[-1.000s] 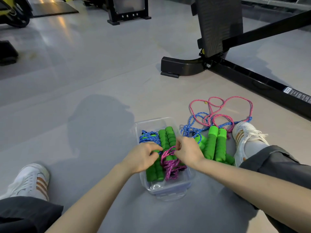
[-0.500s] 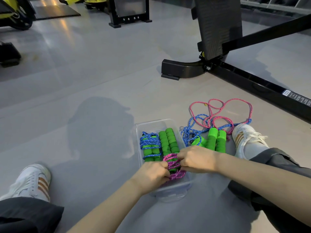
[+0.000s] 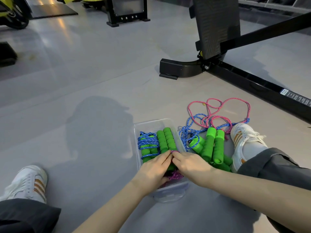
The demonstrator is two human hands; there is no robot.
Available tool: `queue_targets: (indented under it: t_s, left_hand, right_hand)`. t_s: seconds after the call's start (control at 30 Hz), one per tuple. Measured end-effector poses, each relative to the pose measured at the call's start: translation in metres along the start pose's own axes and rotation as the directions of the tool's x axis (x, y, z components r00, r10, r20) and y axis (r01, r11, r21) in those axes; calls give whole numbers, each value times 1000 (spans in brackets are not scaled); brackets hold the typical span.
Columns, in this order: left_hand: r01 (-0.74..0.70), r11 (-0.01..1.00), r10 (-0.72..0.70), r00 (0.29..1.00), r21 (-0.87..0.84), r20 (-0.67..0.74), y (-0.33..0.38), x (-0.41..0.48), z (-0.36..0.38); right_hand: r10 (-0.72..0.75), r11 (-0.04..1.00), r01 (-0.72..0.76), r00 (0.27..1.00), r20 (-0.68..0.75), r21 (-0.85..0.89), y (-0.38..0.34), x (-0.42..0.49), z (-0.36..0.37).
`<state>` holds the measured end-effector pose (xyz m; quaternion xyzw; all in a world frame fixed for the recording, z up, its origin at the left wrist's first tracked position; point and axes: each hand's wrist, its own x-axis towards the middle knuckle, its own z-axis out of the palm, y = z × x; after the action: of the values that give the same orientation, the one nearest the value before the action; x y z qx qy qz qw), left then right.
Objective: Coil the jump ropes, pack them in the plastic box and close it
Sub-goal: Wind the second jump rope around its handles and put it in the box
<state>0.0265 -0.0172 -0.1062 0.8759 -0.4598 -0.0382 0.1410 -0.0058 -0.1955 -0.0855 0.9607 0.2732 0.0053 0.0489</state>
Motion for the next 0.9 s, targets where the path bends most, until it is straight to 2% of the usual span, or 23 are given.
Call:
queue_targets:
  t_s: [0.07,0.13,0.27,0.37,0.4,0.5,0.53,0.63,0.77,0.83,0.9]
  left_hand:
    - [-5,999,2,999,47,50,1,2,-1]
    - [-12,994,10,1000,111,19,0,6,-1]
    - [-12,970,-9,996,243,84,-5,8,-4]
    - [-38,954,-7,989,296,150,-19,4,-10]
    - [-35,957,2,994,289,112,-21,1,-15]
    - [32,978,-60,989,204,133,-28,-6,-8]
    - [16,982,-37,993,190,108,-28,-5,-7]
    - [42,982,-44,999,184,8,-11,10,-17]
    - [121,971,-98,988,206,-120,12,42,-28]
    - [106,973,-73,984,204,-162,31,61,-27]
    - [114,979,-96,989,167,-113,55,82,-22]
  right_hand:
    - [58,998,-59,997,-52,-21,-1,1,3]
    - [61,997,-65,993,-98,-41,4,4,10]
    - [43,994,-46,999,-31,-96,5,12,17]
    - [49,999,-49,998,-33,-8,-4,20,19]
    - [59,998,-58,998,-37,25,-6,21,19]
    - [25,980,-25,1000,-1,197,-5,22,11]
    - [26,969,-39,998,56,245,-2,21,3]
    - [47,977,-75,989,142,201,17,16,-16]
    - [0,988,-12,997,80,155,58,2,-36]
    - [105,989,-110,993,60,95,84,-7,-47]
    - [281,954,-290,953,116,71,107,-20,-54]
